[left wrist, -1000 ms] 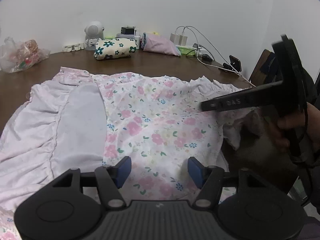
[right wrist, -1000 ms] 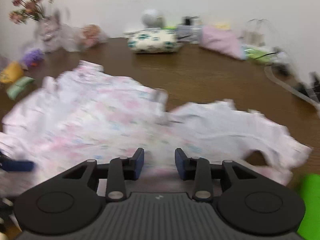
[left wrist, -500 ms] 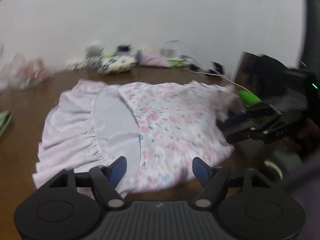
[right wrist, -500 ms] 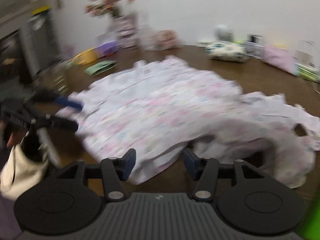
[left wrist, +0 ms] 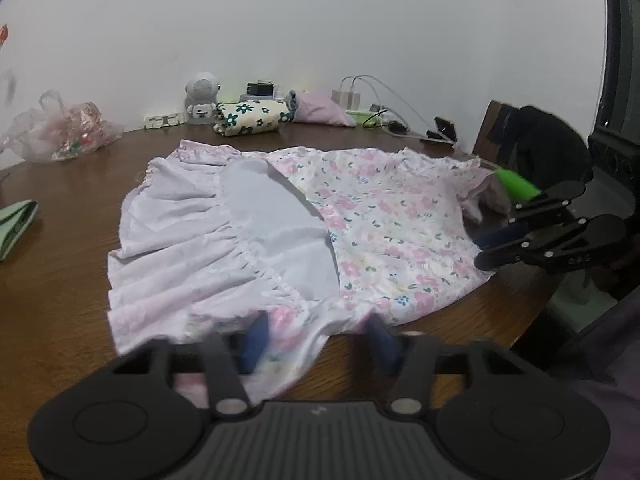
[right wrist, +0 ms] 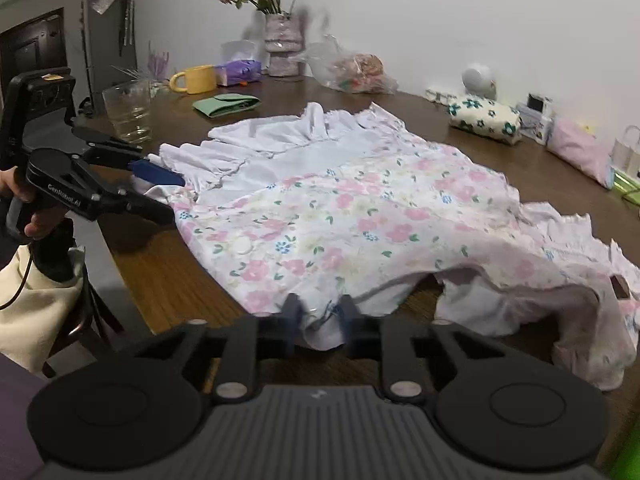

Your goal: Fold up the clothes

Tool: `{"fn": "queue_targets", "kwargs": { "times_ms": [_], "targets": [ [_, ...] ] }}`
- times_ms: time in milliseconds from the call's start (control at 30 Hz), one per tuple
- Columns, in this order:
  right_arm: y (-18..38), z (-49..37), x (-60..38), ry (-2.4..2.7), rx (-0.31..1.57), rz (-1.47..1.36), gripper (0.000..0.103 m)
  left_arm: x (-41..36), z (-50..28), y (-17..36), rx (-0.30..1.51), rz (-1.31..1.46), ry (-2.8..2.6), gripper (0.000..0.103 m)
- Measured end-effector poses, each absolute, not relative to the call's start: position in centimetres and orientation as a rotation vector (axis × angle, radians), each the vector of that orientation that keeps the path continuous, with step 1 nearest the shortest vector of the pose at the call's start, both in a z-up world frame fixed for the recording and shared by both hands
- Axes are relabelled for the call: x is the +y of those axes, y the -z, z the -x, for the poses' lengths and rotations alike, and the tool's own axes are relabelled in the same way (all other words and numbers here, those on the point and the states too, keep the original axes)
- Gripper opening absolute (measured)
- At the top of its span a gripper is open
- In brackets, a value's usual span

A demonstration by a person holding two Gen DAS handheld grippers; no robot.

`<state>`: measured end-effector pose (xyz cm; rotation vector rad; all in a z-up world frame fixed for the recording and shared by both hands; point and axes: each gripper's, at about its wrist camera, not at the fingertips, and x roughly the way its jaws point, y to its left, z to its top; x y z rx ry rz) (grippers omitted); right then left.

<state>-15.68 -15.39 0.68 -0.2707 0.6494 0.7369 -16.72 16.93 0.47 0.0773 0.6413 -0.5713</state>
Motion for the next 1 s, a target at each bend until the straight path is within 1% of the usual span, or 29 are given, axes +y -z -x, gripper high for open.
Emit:
{"fn": "queue_targets", "kwargs": {
  "times_ms": [33,67,100,167,200,233,267,367,400,433,467,500,533,567,600,700,900,933,967,1000],
  "targets": [
    [-0.8,16.0,-15.5,-0.737,0.654,0.282,0.014,17.1,16.8,-0.5,0.653,-0.075,0.586,0.006],
    [-0.9,16.3,-15.6,-0.736,0.659,0.294,0.014,17.2,17.1,-0.6,0.656,-0.085,0.598,0.006],
    [-1.0,16.6,-15.8,-0.744,0.665,0.305,0.014,17.2,17.3,-0.8,0.645,-0.102,0.6,0.007],
    [-1.2,16.7,-16.2,-0.756,0.679,0.309,0.014,17.1,17.7,-1.1,0.613,-0.134,0.592,0.018],
    [-1.3,16.6,-16.4,-0.754,0.687,0.302,0.014,17.1,17.8,-1.1,0.597,-0.145,0.583,0.039],
    [-1.4,16.4,-16.5,-0.75,0.691,0.298,0.014,17.1,17.8,-1.1,0.58,-0.157,0.574,0.052],
    [-1.5,16.2,-16.5,-0.747,0.692,0.296,0.014,17.1,17.9,-1.1,0.563,-0.168,0.566,0.061],
    [-1.7,15.9,-16.5,-0.75,0.69,0.298,0.012,16.9,17.2,-0.4,0.578,-0.229,0.562,0.059],
    [-1.7,15.9,-16.4,-0.752,0.69,0.3,0.012,17.0,17.1,-0.2,0.58,-0.227,0.571,0.054],
    [-1.7,15.8,-16.4,-0.756,0.691,0.302,0.012,17.1,17.0,-0.2,0.576,-0.217,0.583,0.038],
    [-1.6,15.8,-16.5,-0.761,0.694,0.301,0.012,17.2,16.9,-0.1,0.573,-0.206,0.595,0.03],
    [-1.5,15.8,-16.6,-0.767,0.698,0.299,0.01,17.4,16.8,-0.2,0.578,-0.198,0.607,0.015],
    [-1.4,15.8,-16.7,-0.77,0.7,0.297,0.006,17.5,16.7,-0.2,0.585,-0.192,0.619,0.008],
    [-1.4,16.0,-16.8,-0.778,0.702,0.295,0.005,17.6,16.7,-0.3,0.596,-0.191,0.635,0.007],
    [-1.4,16.1,-17.0,-0.789,0.704,0.293,0.004,17.5,16.8,-0.5,0.612,-0.2,0.656,0.004],
    [-1.8,16.6,-17.9,-0.841,0.713,0.285,0.001,17.1,17.5,-1.5,0.631,-0.267,0.7,0.003],
    [-3.9,15.3,-20.5,-0.873,0.684,0.185,0.001,17.0,16.6,-6.1,0.531,-0.31,0.755,0.003],
    [-4.1,15.0,-20.5,-0.872,0.667,0.172,0.006,16.7,16.3,-6.5,0.52,-0.315,0.766,0.003],
    [-4.3,14.8,-20.4,-0.875,0.648,0.16,0.009,16.5,16.0,-6.9,0.509,-0.321,0.777,0.003],
    [-4.4,14.6,-20.3,-0.878,0.629,0.148,0.025,16.2,15.8,-7.1,0.505,-0.324,0.789,0.003]
  ]
}}
